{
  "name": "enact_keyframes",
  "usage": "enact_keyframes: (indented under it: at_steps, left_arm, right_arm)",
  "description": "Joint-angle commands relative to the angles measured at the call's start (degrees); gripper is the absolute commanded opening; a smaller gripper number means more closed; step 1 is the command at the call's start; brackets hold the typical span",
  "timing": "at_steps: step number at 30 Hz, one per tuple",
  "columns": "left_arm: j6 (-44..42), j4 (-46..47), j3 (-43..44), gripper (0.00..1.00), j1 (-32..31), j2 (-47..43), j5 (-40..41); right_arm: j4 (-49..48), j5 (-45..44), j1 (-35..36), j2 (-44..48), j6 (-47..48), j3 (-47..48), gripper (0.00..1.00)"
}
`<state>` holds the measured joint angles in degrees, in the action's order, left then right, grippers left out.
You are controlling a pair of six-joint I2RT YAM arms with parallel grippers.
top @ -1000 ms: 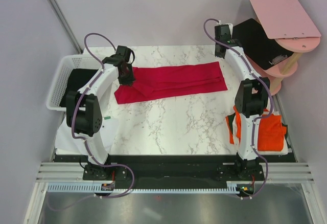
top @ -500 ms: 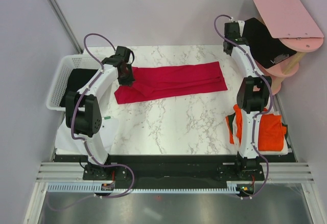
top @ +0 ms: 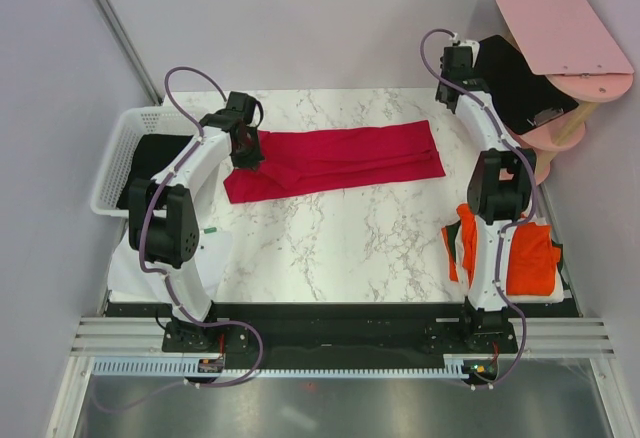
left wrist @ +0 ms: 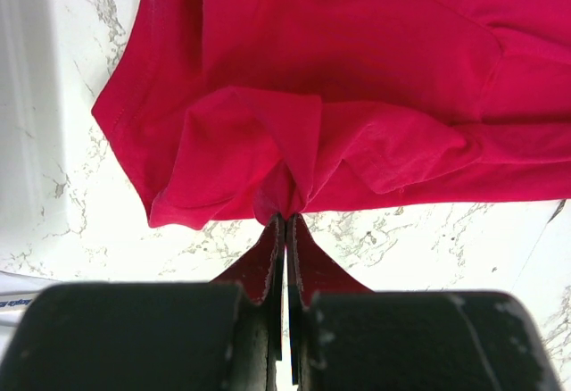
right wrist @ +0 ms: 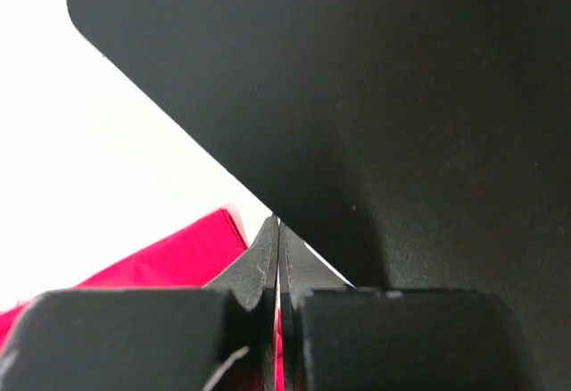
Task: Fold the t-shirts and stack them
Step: Fold the other side of the tshirt into a rectangle
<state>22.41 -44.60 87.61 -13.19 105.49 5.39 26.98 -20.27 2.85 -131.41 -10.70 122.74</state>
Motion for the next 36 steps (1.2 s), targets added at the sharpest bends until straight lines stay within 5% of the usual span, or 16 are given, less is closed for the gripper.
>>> enact_keyframes:
  at_steps: [1, 14, 25, 36]
  left_arm:
    - [-1.8, 1.5, 0.2, 0.02, 0.3, -2.7, -0.2]
    - [-1.8, 1.7, 1.4, 0.02, 0.3, -3.0, -1.1]
    - [-0.2, 3.8, 3.4, 0.02, 1.8, -1.1, -1.6]
    - [0.8, 5.7, 11.2, 0.02, 4.0, 5.8, -3.1]
  right_arm:
    - [-6.1, 2.8, 1.6, 6.7, 1.7, -3.6, 0.0]
    - [-4.8, 7.3, 10.5, 18.0, 3.4, -12.4, 0.0]
    - [-11.0, 15.1, 14.8, 28.1, -1.1, -39.2, 0.0]
    - [-11.9, 15.6, 17.7, 27.5, -1.8, -43.6, 0.0]
